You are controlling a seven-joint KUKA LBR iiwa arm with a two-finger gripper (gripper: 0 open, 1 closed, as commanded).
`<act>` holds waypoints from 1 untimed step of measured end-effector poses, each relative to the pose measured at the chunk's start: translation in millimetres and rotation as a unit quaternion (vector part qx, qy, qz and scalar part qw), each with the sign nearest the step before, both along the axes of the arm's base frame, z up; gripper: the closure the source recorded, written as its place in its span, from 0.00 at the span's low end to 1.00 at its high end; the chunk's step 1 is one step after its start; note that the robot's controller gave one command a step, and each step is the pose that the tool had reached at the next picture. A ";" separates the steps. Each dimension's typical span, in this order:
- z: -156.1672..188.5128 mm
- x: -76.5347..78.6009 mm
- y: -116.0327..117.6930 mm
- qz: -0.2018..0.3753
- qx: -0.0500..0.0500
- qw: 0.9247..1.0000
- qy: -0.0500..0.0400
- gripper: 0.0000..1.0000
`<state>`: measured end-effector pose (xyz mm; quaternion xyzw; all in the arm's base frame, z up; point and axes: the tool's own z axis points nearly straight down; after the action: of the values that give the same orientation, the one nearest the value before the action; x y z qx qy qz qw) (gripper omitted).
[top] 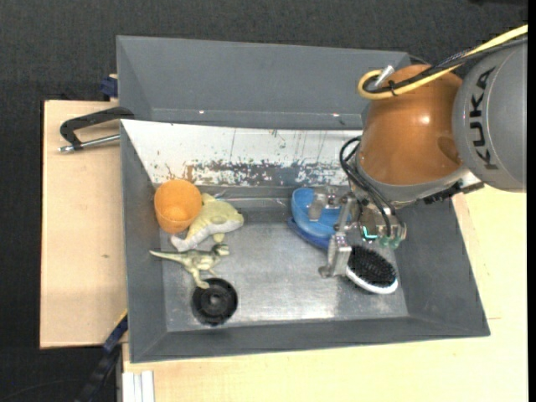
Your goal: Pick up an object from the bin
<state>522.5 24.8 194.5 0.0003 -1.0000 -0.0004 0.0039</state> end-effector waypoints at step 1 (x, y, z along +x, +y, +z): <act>25.2 0.6 -43.0 0.133 -0.001 0.991 -0.008 0.00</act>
Offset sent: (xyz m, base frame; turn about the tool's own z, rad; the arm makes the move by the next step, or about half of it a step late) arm -0.0012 -0.0420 0.0235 -0.2678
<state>523.1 -18.2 219.7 0.1331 -0.9911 0.0009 -0.0041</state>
